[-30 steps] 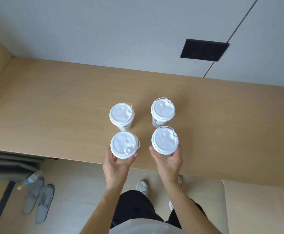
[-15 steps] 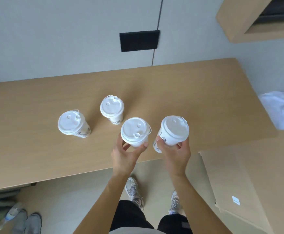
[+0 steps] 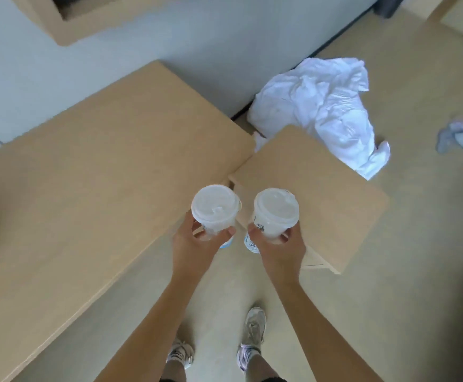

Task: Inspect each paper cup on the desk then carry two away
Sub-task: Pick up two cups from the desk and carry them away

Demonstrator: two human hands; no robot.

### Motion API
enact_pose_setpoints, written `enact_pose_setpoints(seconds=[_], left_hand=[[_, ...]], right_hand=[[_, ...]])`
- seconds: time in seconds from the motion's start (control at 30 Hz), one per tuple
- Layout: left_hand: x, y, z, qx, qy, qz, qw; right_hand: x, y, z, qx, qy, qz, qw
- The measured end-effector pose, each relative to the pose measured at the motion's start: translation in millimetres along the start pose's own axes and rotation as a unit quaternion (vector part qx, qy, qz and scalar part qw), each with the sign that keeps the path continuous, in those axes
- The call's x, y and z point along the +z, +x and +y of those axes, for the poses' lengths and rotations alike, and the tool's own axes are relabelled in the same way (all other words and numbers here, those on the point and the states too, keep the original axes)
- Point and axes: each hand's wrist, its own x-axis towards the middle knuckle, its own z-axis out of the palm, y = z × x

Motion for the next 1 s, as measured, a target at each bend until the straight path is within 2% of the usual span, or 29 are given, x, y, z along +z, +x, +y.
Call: enact_pose_setpoints(seconds=[0.27, 0.47, 0.7, 0.87, 1.0], left_hand=[[232, 34, -19, 0.059, 0.035, -0.143, 0.987], [352, 65, -78, 0.095, 0.056, -0.214, 0.971], [404, 90, -140, 0.086, 0.08, -0.22, 0.969], [411, 91, -155, 0.071, 0.081, -0.197, 0.974], [409, 96, -164, 0.06, 0.081, -0.219, 0.971]], right_hand=[[-147, 118, 99, 0.059, 0.0, 0.149, 0.987], [-192, 196, 192, 0.088, -0.014, 0.211, 0.973], [-197, 235, 258, 0.128, -0.007, 0.223, 0.966], [-193, 236, 273, 0.142, -0.019, 0.23, 0.963], [-189, 240, 276, 0.154, -0.021, 0.25, 0.956]])
